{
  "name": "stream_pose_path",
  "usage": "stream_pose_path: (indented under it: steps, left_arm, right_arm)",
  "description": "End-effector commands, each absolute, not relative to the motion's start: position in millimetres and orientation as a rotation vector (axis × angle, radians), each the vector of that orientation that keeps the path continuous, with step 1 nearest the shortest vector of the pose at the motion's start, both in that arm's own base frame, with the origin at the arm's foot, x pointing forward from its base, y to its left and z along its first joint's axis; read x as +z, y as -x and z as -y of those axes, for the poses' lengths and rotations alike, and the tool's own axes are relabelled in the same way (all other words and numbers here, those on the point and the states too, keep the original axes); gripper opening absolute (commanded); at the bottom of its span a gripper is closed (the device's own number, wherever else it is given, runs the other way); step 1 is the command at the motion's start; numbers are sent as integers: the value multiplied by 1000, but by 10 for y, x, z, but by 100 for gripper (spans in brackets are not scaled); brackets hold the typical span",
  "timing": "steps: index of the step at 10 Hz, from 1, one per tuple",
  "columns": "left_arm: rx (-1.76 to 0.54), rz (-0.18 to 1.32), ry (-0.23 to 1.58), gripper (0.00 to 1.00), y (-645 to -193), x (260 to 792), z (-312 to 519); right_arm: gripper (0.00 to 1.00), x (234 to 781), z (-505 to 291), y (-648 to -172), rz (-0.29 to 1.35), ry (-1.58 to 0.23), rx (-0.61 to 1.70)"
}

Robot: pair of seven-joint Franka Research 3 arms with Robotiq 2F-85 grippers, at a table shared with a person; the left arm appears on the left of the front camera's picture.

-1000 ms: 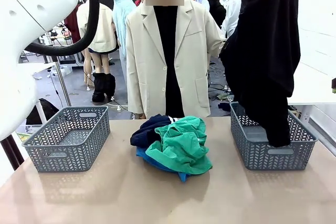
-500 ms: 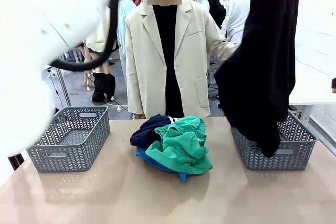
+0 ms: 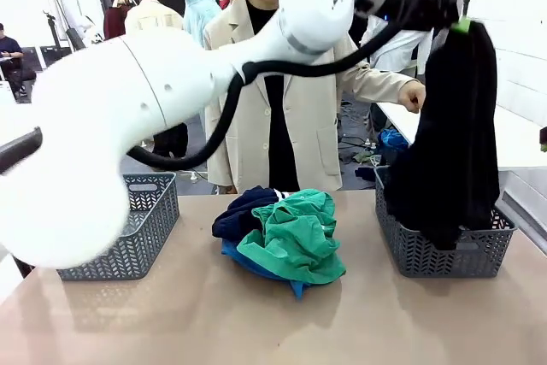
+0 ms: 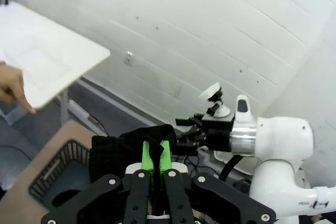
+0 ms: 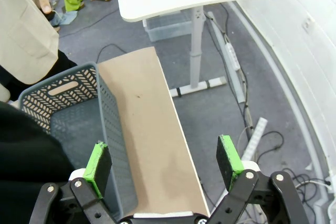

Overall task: Sort the tops and bottoms.
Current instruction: Sort the clothes according to human instructions.

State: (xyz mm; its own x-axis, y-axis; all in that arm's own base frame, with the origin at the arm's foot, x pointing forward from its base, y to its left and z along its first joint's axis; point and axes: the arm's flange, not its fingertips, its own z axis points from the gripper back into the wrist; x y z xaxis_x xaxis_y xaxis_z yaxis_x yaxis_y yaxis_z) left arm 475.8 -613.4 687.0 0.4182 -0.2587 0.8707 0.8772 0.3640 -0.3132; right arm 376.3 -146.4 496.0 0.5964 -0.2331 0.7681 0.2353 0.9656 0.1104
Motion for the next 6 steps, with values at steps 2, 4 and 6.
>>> stream_pose_path:
  steps: [2, 4, 6]
  left_arm:
    - [-783, 721, 891, 0, -5425, 6779, 6738]
    - [-699, 677, 913, 0, -5408, 6371, 6470]
    - [-672, 596, 923, 0, -5309, 6062, 6347]
  right_arm:
    - [100, 4953, 1465, -3758, 885, -7, -279]
    - [100, 4953, 1465, -3758, 885, -7, -279]
    - [100, 4953, 1465, -3758, 885, -7, -279]
